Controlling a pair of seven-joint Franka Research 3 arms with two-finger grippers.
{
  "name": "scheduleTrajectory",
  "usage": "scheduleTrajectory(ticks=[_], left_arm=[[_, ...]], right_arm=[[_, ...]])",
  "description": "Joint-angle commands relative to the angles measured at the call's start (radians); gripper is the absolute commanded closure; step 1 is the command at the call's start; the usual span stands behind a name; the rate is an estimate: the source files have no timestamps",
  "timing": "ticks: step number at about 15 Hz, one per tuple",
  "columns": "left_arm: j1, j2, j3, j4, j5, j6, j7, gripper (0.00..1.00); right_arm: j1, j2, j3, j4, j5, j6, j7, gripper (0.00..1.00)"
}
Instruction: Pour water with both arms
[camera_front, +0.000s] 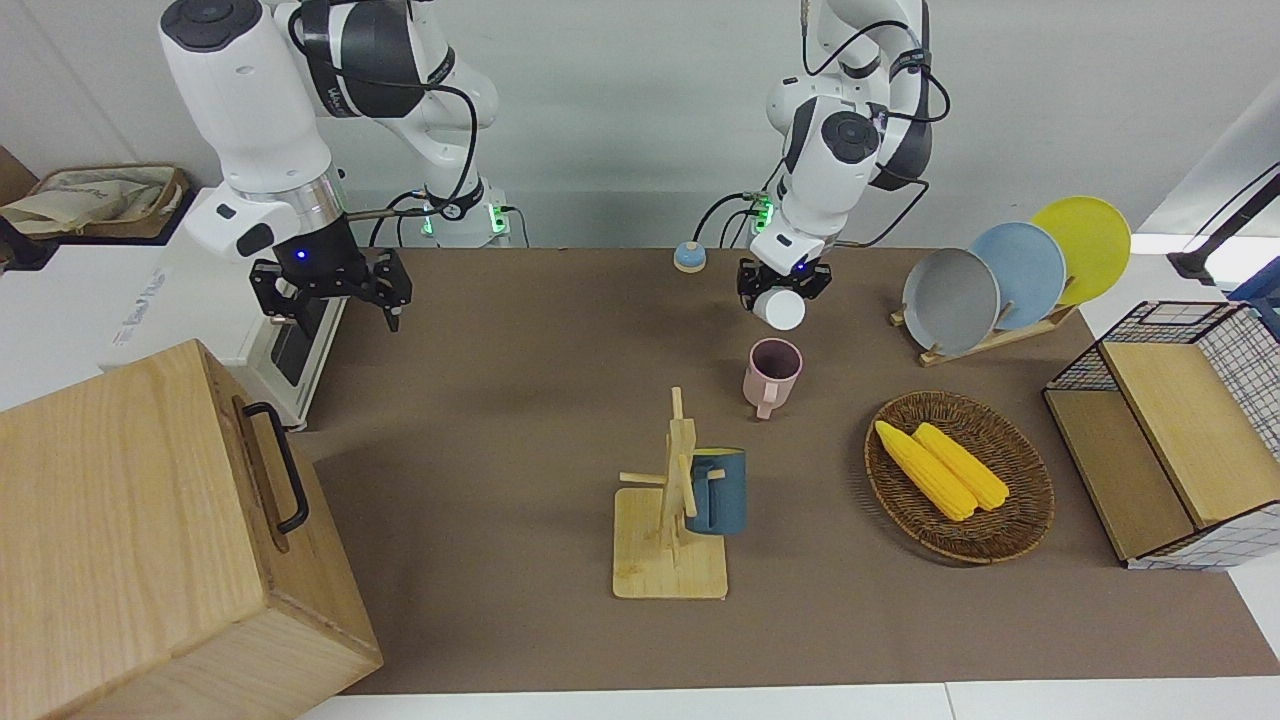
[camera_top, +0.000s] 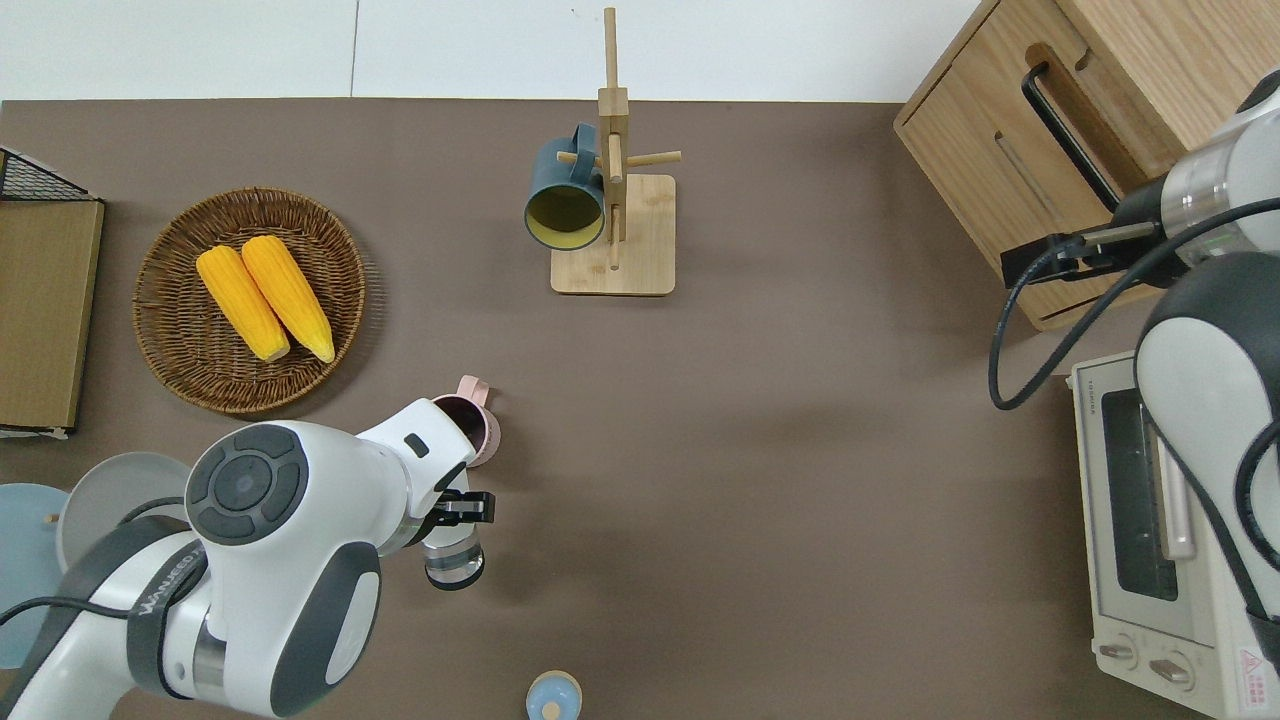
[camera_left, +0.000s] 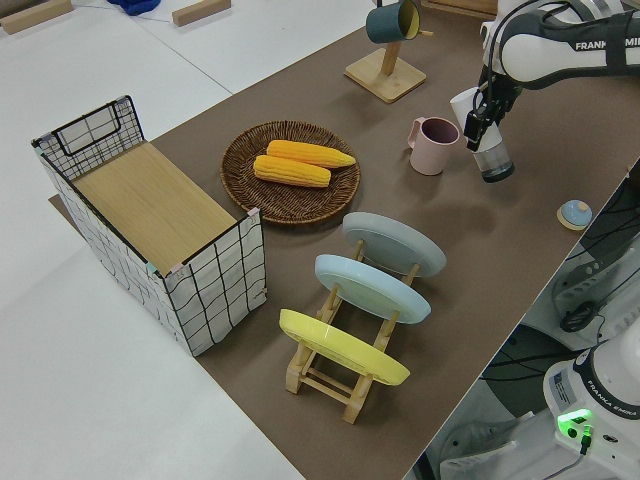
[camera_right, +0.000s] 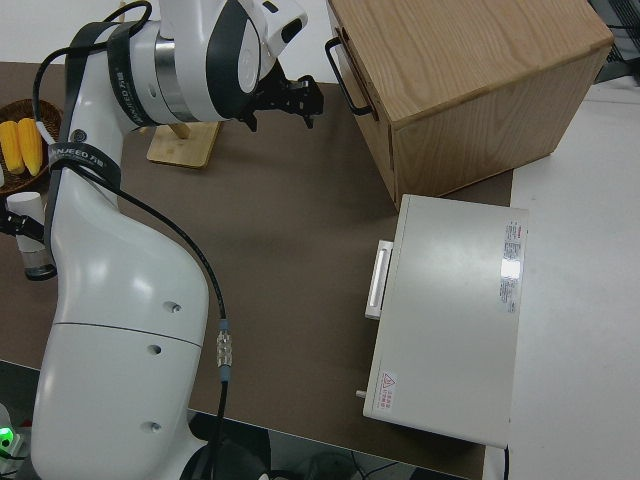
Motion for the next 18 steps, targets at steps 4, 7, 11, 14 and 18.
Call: scheduleTrajectory(ticks=[4,7,11,14,18], left_arm=[[0.028,0.045,0.006,0.105,0.012,-0.147,0.003,0.86],[0.031,0.073,0.006,0.143,0.041,-0.195,-0.002,0.86],[0.03,0.074,0.006,0.143,0.042,-0.195,-0.002,0.85],[0.028,0.074,0.004,0.142,0.047,-0.205,-0.011,0.85],[0.025,0.069,0.004,0.142,0.055,-0.218,-0.023,0.85]], right_arm=[[-0.017,-0.019,0.012,-0.012,0.012,0.007,-0.018,0.007],[-0.017,-0.021,0.012,-0.012,0.012,0.007,-0.018,0.007],[-0.017,-0.027,0.012,-0.012,0.012,0.007,-0.018,0.007],[-0.017,-0.027,0.012,-0.012,0.012,0.007,-0.018,0.007],[-0.017,-0.027,0.012,-0.012,0.012,0.007,-0.018,0.007]])
